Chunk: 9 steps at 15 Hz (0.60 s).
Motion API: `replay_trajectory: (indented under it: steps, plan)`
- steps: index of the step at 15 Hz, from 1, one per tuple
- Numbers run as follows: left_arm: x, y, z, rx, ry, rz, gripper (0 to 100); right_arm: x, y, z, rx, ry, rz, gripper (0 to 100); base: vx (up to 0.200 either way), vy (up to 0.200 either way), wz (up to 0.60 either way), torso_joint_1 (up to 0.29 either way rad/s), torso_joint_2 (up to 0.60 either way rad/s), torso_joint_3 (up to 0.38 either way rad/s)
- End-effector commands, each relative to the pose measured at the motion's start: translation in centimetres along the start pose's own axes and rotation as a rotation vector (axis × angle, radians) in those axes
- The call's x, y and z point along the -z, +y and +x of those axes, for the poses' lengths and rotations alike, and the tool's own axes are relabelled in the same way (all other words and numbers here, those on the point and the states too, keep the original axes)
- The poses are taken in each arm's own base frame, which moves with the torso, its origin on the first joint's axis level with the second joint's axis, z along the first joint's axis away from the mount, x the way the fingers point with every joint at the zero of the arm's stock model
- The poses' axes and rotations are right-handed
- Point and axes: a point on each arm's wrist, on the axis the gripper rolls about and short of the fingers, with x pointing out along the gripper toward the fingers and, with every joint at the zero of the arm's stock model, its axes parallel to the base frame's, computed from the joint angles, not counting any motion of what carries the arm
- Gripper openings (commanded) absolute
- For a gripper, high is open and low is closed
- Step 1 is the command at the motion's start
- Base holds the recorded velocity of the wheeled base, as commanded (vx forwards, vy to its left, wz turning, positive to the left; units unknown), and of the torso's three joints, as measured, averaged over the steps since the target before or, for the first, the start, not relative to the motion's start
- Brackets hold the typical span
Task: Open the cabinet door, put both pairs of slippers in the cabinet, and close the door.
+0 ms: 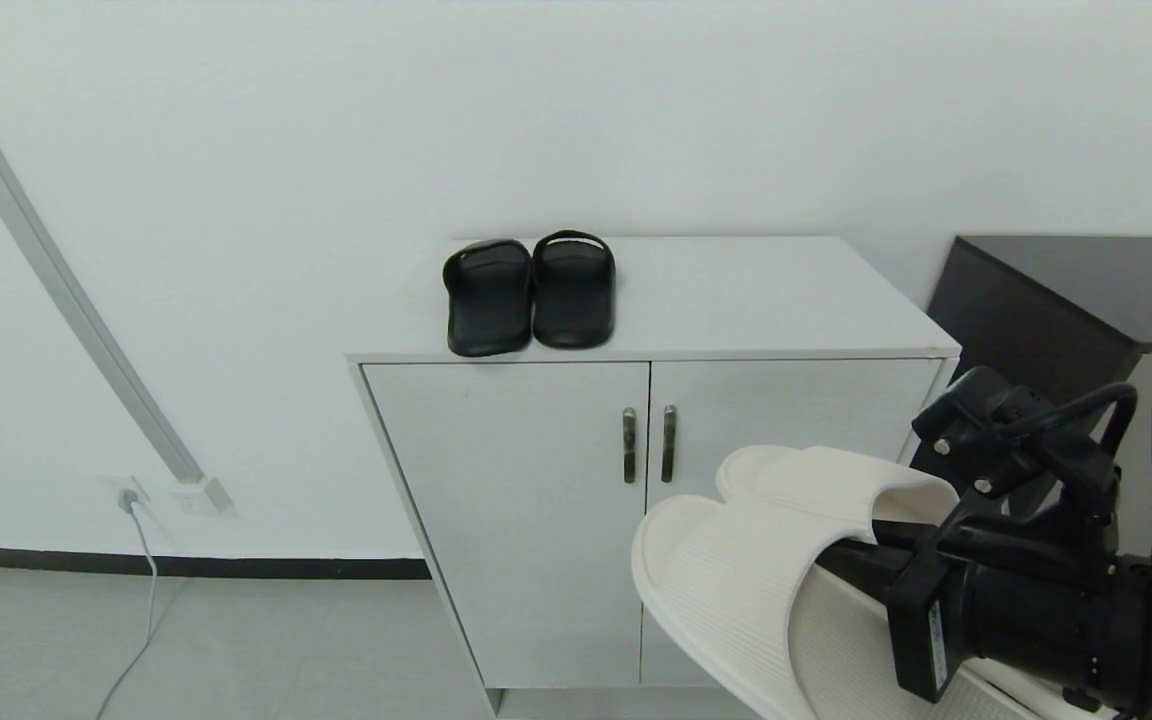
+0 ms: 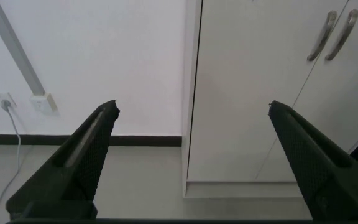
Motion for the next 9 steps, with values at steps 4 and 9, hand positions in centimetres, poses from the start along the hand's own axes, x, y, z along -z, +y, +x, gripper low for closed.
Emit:
replay_trajectory:
  steps: [4, 9]
  plan:
    - [0.00, 0.00, 0.00, -0.001, -0.001, 0.000, 100, 0.15, 0.03, -0.02, -0.001, 0.003, -0.008, 0, 0.000, 0.000, 0.00, -0.183, 0.50, 0.312]
    - [0.00, 0.00, 0.00, 0.001, -0.001, 0.004, 100, 0.26, 0.14, 0.04, -0.003, 0.006, -0.010, 0, 0.000, 0.000, 0.00, -0.153, 0.48, 0.324]
